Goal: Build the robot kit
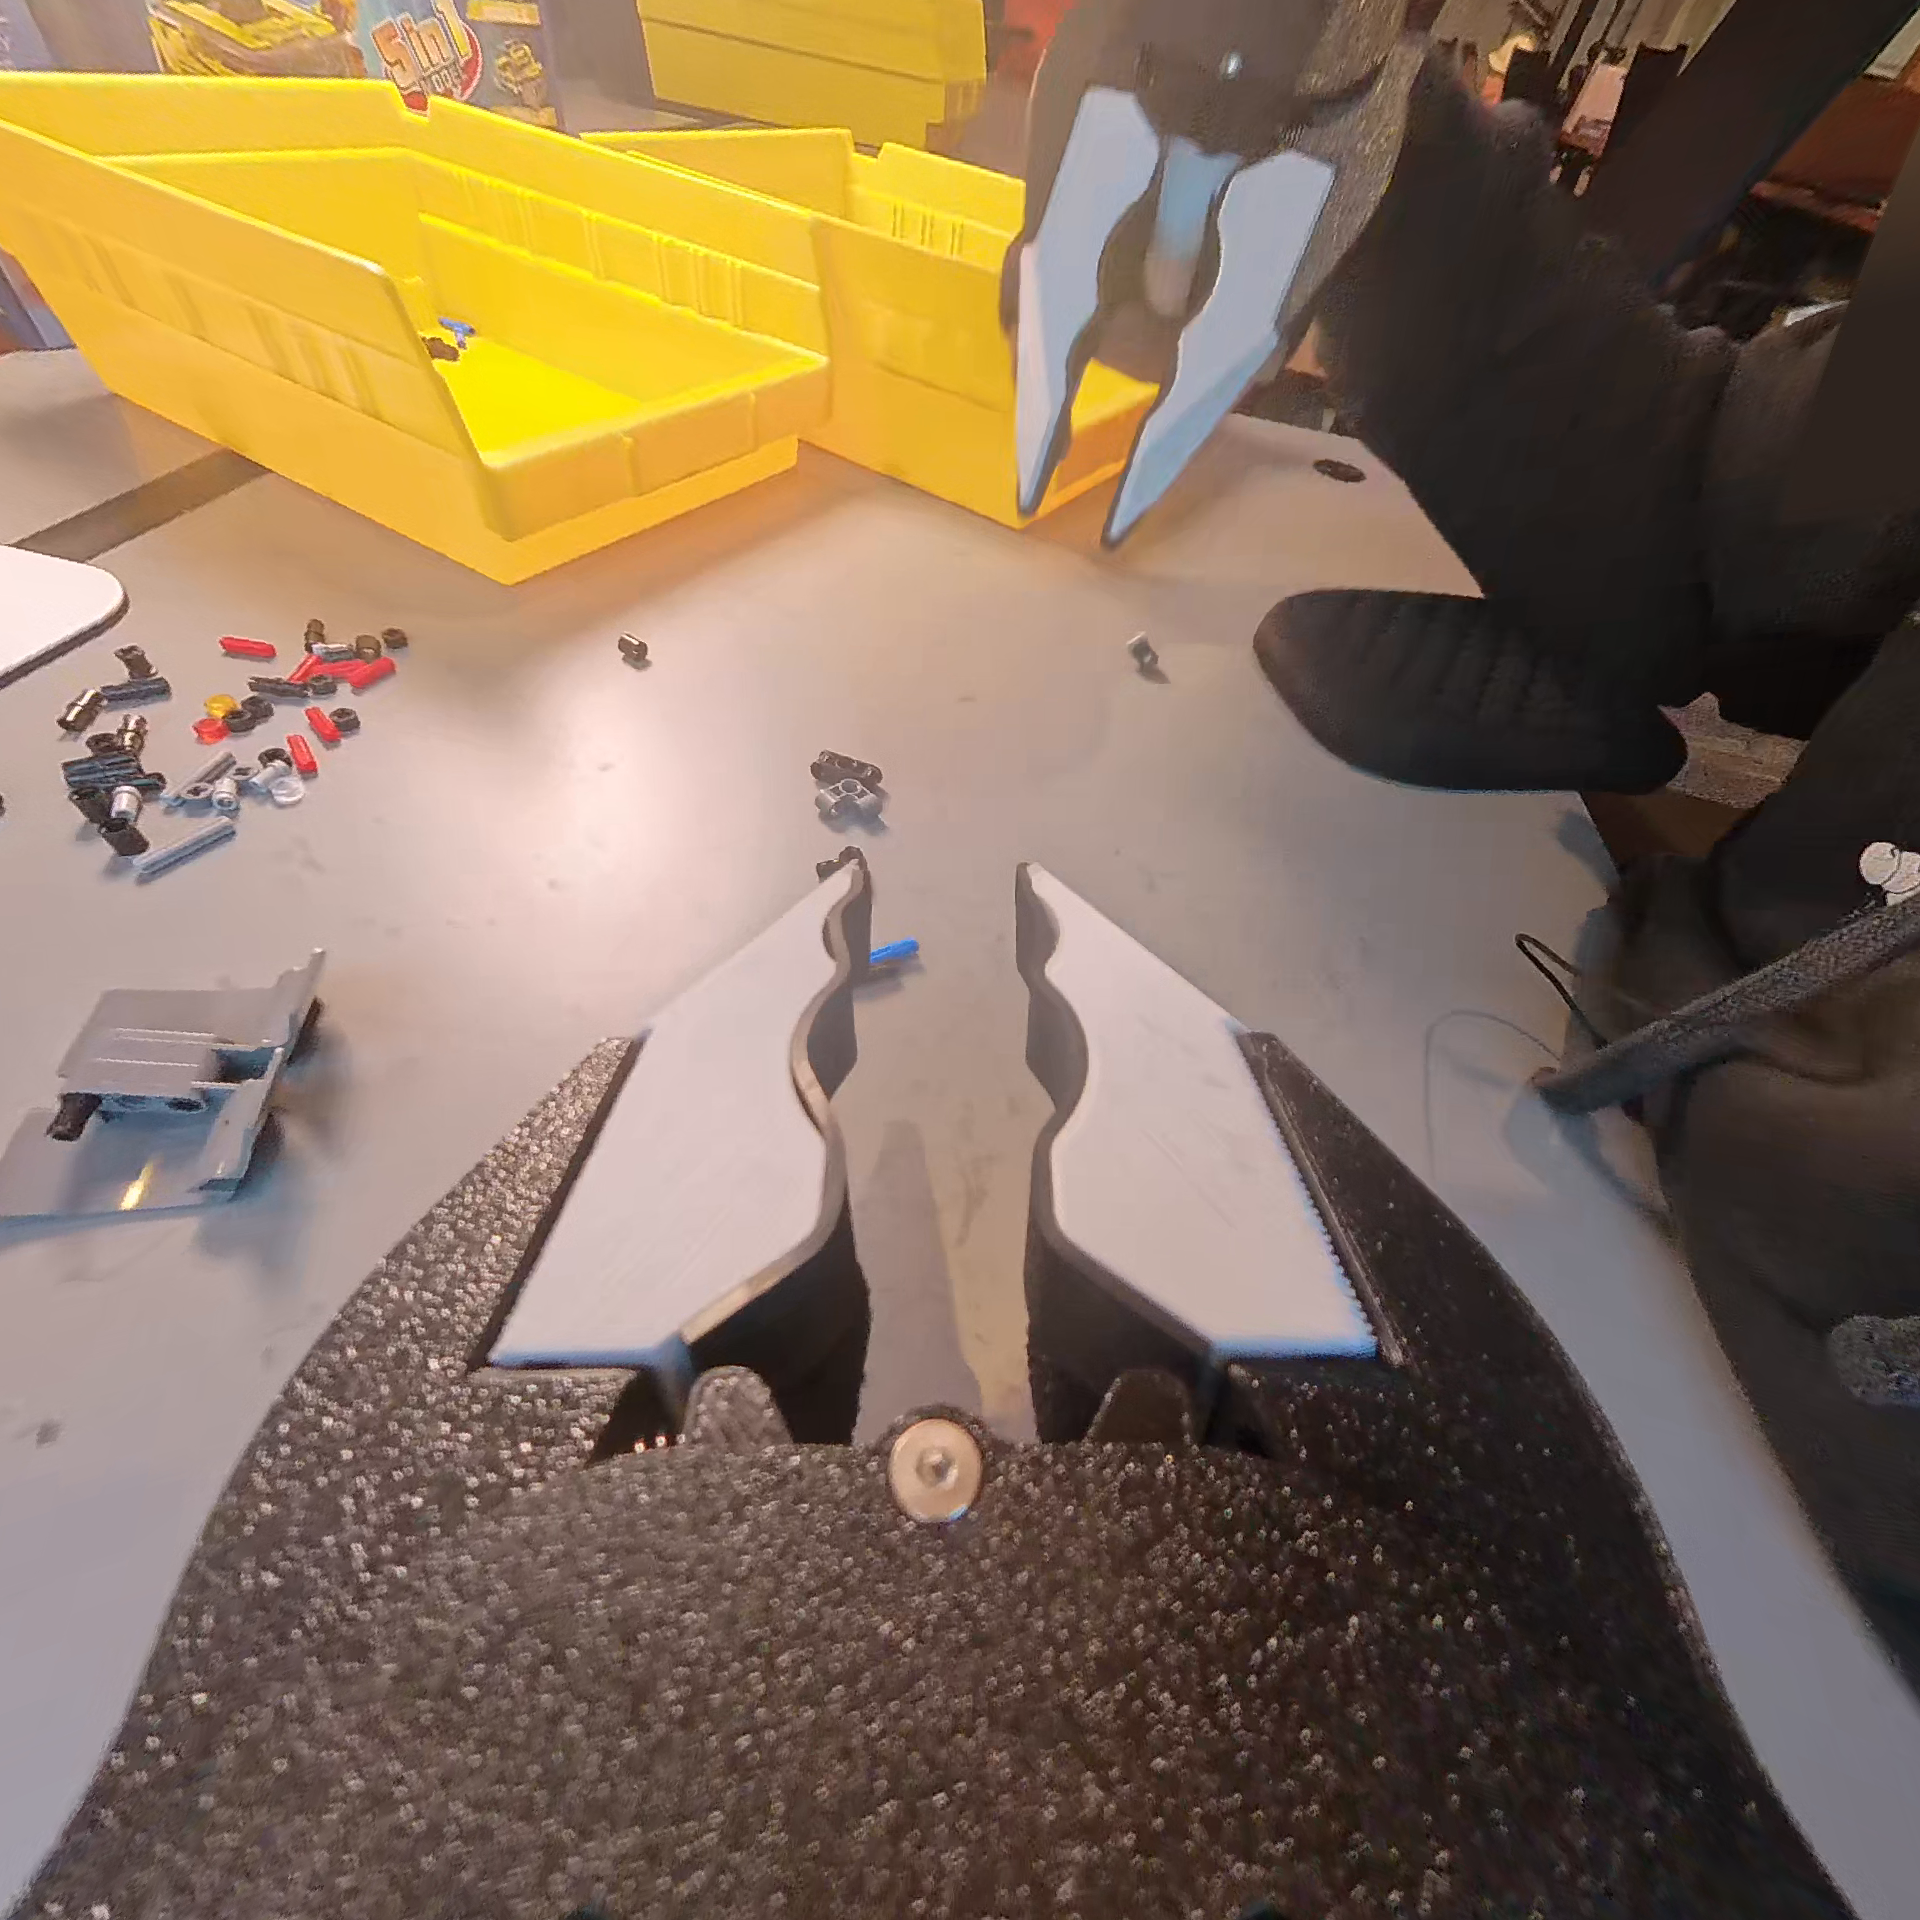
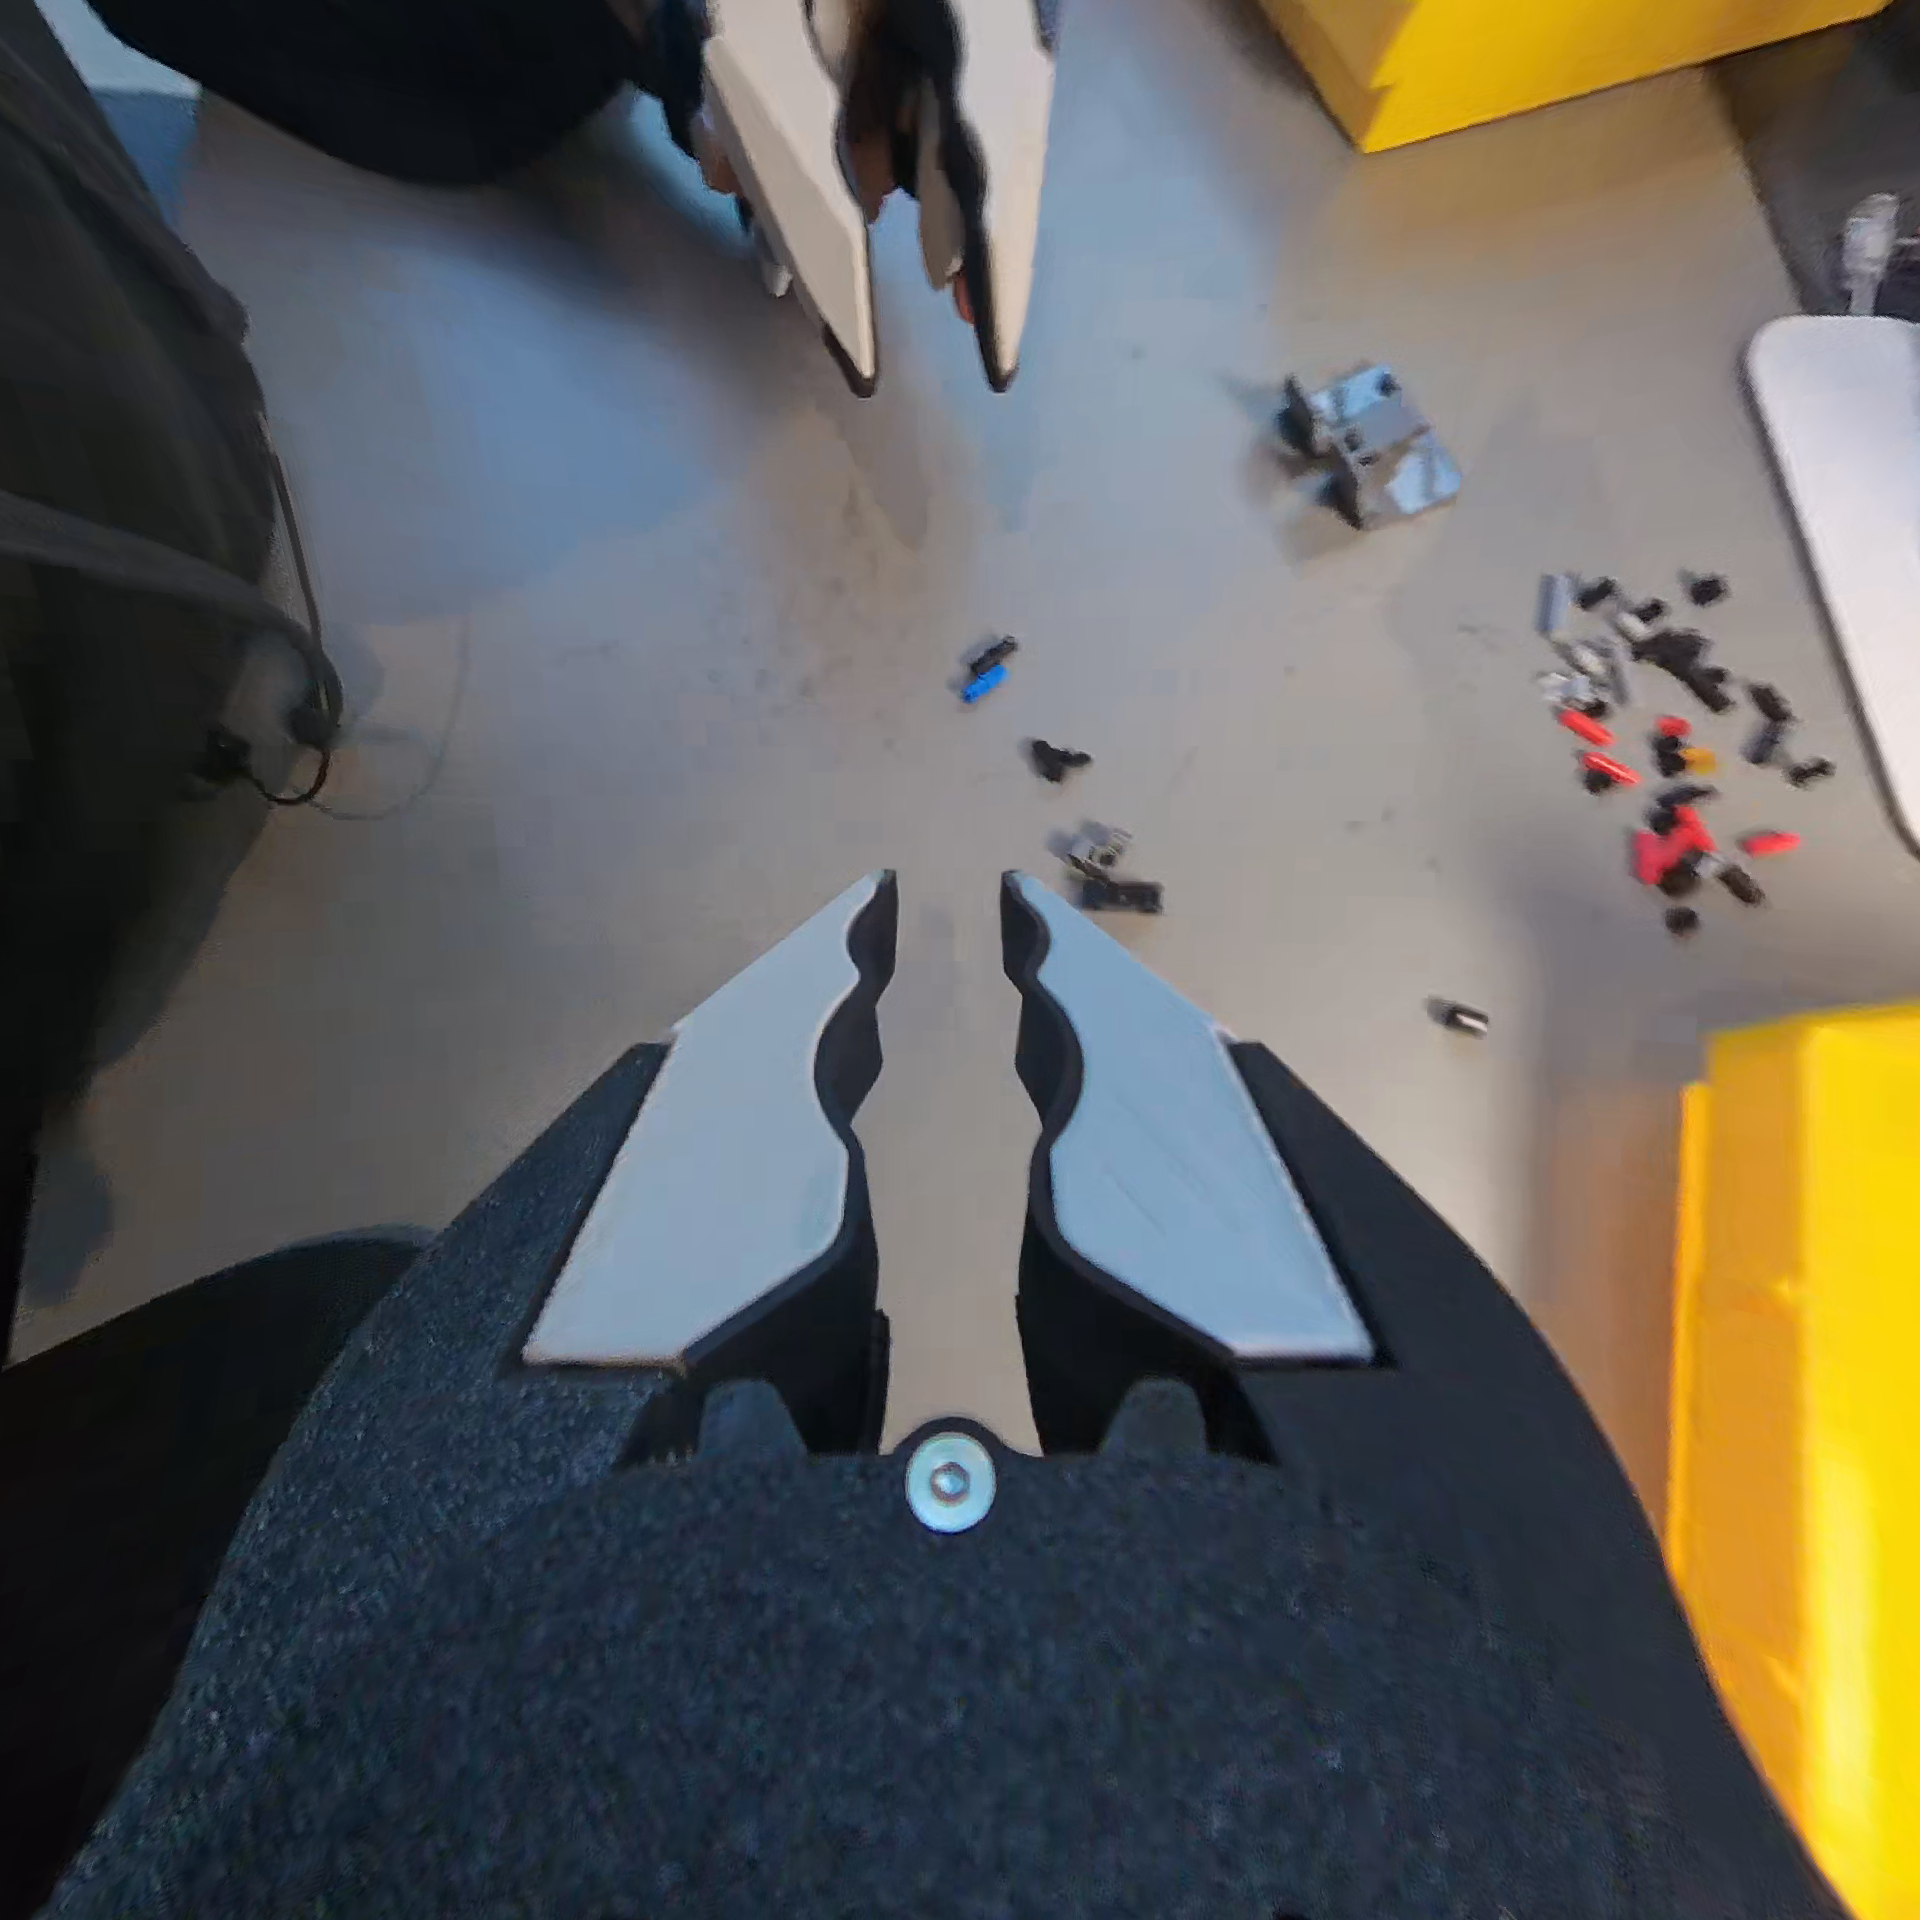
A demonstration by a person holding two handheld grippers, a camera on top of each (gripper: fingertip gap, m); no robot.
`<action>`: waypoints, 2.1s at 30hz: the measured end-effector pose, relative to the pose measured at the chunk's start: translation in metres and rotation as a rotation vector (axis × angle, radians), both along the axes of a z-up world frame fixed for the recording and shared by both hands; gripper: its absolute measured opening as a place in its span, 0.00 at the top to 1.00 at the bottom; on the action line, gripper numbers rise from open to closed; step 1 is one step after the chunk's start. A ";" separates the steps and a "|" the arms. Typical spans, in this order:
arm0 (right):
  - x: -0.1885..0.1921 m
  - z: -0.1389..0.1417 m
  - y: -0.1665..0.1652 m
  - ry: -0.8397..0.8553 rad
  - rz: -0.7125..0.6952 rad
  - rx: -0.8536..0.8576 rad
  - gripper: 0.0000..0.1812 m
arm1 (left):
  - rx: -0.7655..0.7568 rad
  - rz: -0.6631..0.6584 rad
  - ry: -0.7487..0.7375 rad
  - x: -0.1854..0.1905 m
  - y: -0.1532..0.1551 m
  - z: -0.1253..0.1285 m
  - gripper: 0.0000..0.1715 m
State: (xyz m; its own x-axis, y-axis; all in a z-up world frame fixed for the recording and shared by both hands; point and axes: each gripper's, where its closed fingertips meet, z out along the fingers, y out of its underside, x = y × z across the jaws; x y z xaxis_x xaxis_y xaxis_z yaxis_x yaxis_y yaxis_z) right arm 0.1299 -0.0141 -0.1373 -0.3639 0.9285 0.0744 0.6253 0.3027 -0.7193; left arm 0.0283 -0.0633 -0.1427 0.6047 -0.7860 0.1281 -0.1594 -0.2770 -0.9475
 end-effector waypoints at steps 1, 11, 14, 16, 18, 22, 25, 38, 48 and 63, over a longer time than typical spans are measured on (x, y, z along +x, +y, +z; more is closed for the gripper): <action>0.010 0.009 0.007 -0.001 -0.040 0.008 0.89 | 0.001 0.003 -0.003 0.000 0.000 0.000 0.85; 0.118 -0.049 0.016 -0.270 -0.306 -0.009 0.89 | 0.002 -0.001 0.026 0.001 -0.002 -0.003 0.84; 0.113 -0.063 0.017 -0.231 -0.342 -0.011 0.87 | 0.006 -0.002 0.037 0.002 -0.002 -0.004 0.84; 0.109 -0.070 0.022 -0.221 -0.370 -0.023 0.91 | 0.009 -0.004 0.044 0.003 -0.002 -0.005 0.84; 0.106 -0.074 0.019 -0.240 -0.356 -0.050 0.96 | 0.016 -0.005 0.056 0.005 -0.003 -0.005 0.84; 0.049 -0.016 0.003 0.076 -0.306 -0.167 0.96 | 0.061 -0.011 0.095 0.009 -0.004 -0.004 0.84; -0.002 0.013 -0.021 0.207 -0.277 -0.353 0.96 | 0.152 -0.004 0.123 0.014 -0.005 0.007 0.83; -0.110 0.013 -0.074 0.113 -0.046 -0.828 0.96 | 0.504 -0.003 0.546 0.000 -0.014 0.016 0.88; -0.109 0.044 -0.054 0.312 -0.046 -0.964 0.96 | 0.419 0.037 0.344 0.001 -0.010 0.030 1.00; -0.114 0.026 -0.062 0.279 -0.075 -1.108 0.96 | 0.419 0.042 0.314 0.000 -0.007 0.024 0.93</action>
